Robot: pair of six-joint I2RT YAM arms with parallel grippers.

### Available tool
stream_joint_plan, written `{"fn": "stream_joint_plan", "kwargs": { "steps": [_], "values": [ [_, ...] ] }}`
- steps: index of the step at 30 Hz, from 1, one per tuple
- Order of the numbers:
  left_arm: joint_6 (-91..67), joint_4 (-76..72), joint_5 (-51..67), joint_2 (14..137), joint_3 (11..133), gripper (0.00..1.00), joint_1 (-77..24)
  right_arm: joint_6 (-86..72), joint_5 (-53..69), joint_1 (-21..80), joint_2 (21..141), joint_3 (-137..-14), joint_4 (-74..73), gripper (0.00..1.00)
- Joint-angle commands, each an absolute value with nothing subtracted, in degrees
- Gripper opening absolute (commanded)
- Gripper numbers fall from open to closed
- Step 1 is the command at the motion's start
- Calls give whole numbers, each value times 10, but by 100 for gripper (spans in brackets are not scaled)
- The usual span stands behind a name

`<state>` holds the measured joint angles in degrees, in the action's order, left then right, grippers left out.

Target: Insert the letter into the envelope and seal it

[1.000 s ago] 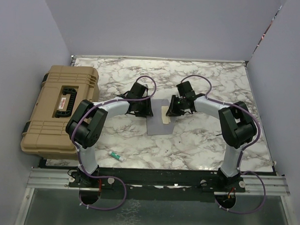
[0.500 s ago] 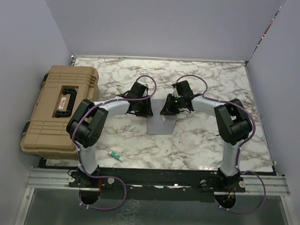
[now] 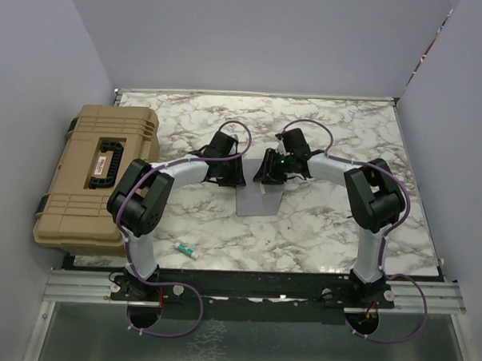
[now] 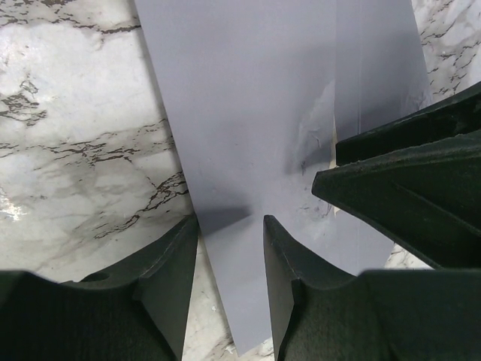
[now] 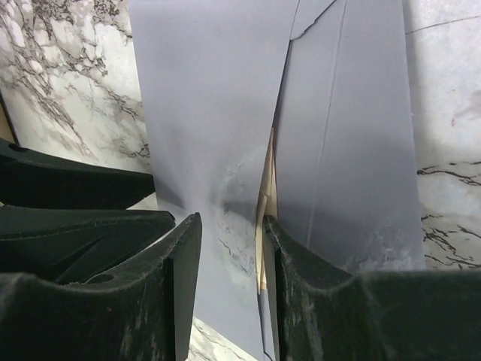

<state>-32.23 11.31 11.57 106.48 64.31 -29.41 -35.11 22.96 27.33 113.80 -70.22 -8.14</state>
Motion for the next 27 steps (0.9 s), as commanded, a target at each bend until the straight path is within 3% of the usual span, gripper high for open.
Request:
{"fn": "stream_joint_plan", "kwargs": {
  "steps": [1, 6, 15, 23, 27],
  "values": [
    [-316, 130, 128, 1101, 641, 42, -297, -364, 252, 276, 1175, -720, -66, 41],
    [-317, 130, 129, 1099, 637, 42, -298, -377, 268, 276, 1168, -715, -51, 39],
    [-327, 138, 57, 1063, 634, 43, -295, -348, 156, 269, 1060, -693, -86, 40],
    [-300, 154, -32, 989, 644, 53, -293, -300, 59, 269, 949, -640, -77, 40],
    [-292, 156, -107, 933, 629, 61, -293, -295, -78, 268, 907, -636, -162, 41]
  ]
}}
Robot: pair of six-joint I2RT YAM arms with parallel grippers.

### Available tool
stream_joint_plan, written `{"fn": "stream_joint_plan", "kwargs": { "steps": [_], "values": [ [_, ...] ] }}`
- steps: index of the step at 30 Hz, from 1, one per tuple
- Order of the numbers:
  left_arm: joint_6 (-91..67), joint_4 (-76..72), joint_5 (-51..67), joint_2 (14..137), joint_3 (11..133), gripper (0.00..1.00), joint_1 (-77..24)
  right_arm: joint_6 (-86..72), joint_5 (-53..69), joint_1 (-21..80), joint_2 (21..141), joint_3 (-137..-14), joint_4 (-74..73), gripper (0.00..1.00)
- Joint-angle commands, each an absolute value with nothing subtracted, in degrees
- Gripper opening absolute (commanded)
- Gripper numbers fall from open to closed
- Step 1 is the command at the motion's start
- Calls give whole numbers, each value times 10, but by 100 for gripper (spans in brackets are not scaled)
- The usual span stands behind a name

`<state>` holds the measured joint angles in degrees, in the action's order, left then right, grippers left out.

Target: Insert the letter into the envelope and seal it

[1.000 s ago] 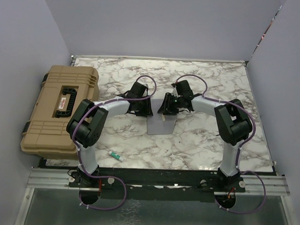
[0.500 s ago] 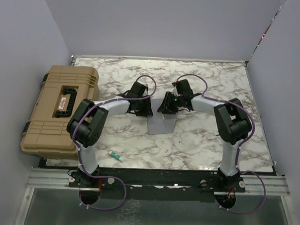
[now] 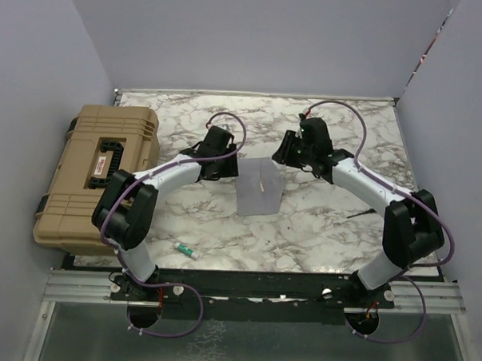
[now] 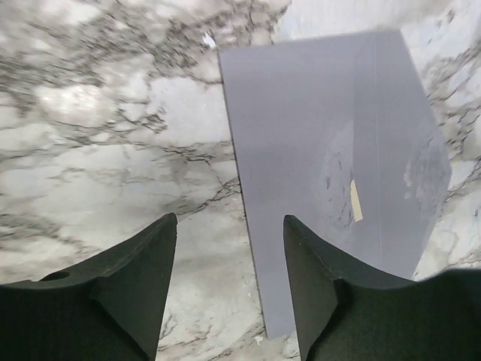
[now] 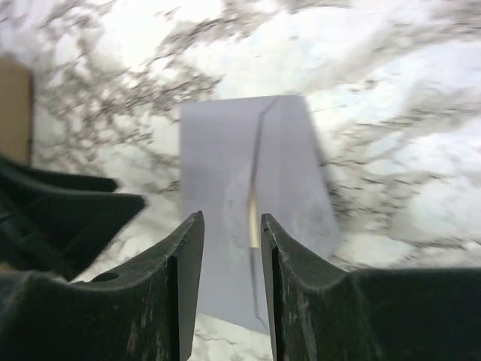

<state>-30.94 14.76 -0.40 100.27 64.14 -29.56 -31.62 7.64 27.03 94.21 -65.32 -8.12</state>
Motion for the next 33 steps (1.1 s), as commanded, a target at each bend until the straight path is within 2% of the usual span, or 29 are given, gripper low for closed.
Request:
{"fn": "stream_joint_plan", "kwargs": {
  "steps": [1, 5, 7, 8, 13, 19, 27, 33],
  "values": [
    [-292, 156, -126, 919, 624, 65, -293, -296, -114, 266, 897, -633, -182, 41],
    [-275, 157, -168, 871, 617, 83, -290, -322, -217, 239, 857, -625, -265, 41],
    [-273, 168, -182, 856, 619, 98, -286, -304, -190, 223, 839, -614, -265, 41],
    [-273, 173, -189, 848, 620, 99, -283, -276, -155, 221, 831, -607, -248, 41],
    [-281, 175, -189, 810, 620, 99, -249, -186, 119, 241, 829, -598, -167, 42],
    [-274, 177, -116, 788, 653, 99, -207, -153, 102, 393, 906, -649, -133, 43],
    [-319, 216, -281, 731, 663, 99, -196, -44, 45, 607, 1019, -731, -138, 46],
    [-318, 217, -284, 725, 684, 99, -191, 38, 58, 690, 1084, -799, -137, 55]
  ]
}}
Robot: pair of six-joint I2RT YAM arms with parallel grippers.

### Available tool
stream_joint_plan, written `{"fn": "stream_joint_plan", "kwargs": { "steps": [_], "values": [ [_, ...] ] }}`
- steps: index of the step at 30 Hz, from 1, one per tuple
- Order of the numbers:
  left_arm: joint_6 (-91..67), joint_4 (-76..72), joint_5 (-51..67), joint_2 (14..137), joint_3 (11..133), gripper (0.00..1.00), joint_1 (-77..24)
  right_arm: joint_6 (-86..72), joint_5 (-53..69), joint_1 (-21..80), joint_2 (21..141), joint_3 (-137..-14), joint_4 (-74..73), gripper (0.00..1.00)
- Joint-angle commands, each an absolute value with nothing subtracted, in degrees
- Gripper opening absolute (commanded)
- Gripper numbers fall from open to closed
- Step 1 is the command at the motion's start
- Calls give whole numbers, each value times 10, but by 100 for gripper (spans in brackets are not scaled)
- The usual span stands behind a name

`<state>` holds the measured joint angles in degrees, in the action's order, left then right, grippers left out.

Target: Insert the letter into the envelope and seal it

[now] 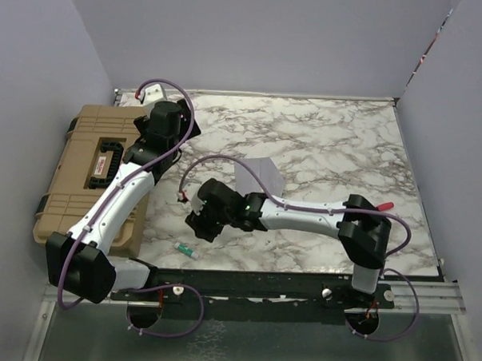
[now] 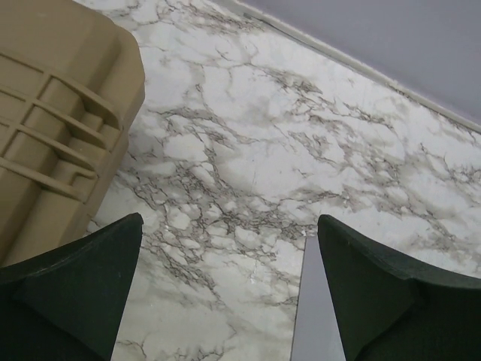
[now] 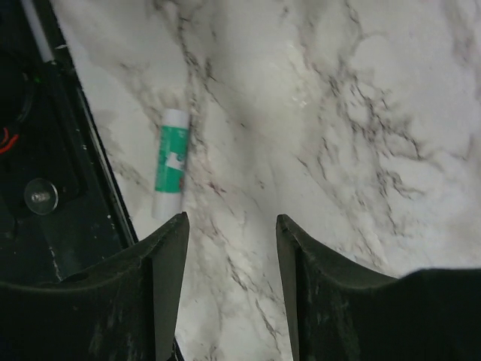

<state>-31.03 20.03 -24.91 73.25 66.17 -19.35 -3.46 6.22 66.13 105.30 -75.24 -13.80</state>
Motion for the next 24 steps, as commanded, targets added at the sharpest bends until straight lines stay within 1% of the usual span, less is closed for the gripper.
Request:
{"fn": "stream_joint_plan", "kwargs": {
  "steps": [1, 8, 15, 21, 24],
  "values": [
    [-317, 218, -285, 724, 685, 99, -190, 39, 59, 699, 1094, -811, -136, 55],
    [-305, 230, -303, 711, 674, 99, -187, 29, 52, 738, 1168, -858, -151, 56],
    [-295, 242, -314, 700, 655, 99, -182, 29, 69, 756, 1189, -853, -152, 57],
    [-293, 242, -321, 705, 640, 99, -179, 19, 55, 767, 1198, -841, -165, 56],
    [-293, 242, -321, 707, 634, 99, -177, 15, 42, 773, 1206, -841, -179, 54]
  ]
}}
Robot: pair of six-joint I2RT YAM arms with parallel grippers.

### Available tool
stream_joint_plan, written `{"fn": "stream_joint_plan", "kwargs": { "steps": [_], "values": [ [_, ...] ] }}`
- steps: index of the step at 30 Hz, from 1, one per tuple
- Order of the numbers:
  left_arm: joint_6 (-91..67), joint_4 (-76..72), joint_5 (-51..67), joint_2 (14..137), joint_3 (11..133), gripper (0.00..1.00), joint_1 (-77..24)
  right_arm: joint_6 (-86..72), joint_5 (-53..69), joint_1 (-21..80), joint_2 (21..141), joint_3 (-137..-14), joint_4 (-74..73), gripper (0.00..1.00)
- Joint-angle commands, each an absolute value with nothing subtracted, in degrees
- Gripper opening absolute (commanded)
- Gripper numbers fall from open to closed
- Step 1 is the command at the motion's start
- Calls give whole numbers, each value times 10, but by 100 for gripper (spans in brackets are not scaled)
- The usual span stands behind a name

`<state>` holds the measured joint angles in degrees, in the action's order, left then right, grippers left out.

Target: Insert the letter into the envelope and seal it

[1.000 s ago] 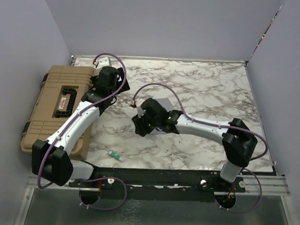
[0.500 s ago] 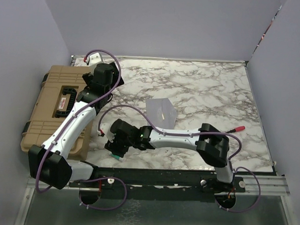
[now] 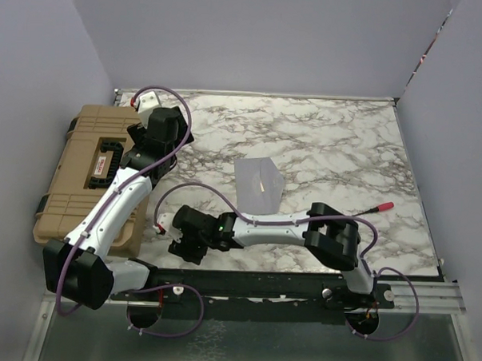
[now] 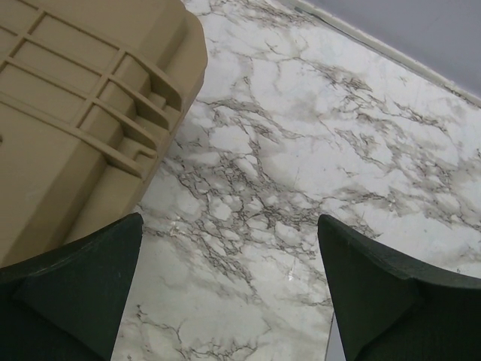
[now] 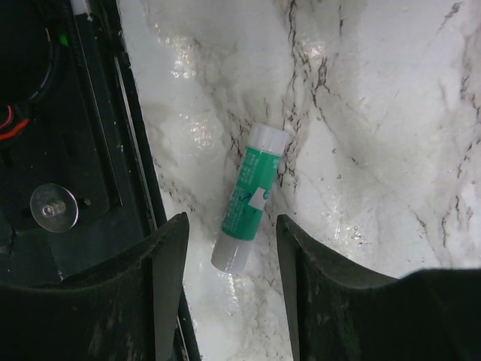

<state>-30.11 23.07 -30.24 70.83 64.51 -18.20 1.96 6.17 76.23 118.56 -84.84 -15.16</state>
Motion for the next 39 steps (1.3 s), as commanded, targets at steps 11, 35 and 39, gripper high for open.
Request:
{"fn": "stream_joint_plan", "kwargs": {
  "steps": [11, 35, 39],
  "values": [
    [-299, 240, -304, 702, 628, 99, -175, -28, -53, 777, 1225, -854, -211, 29],
    [-283, 232, -32, 758, 662, 99, -172, -27, -267, 658, 1012, -688, -27, 0],
    [-256, 215, 128, 777, 670, 99, -172, -46, -242, 613, 953, -659, -17, 0]
  ]
}}
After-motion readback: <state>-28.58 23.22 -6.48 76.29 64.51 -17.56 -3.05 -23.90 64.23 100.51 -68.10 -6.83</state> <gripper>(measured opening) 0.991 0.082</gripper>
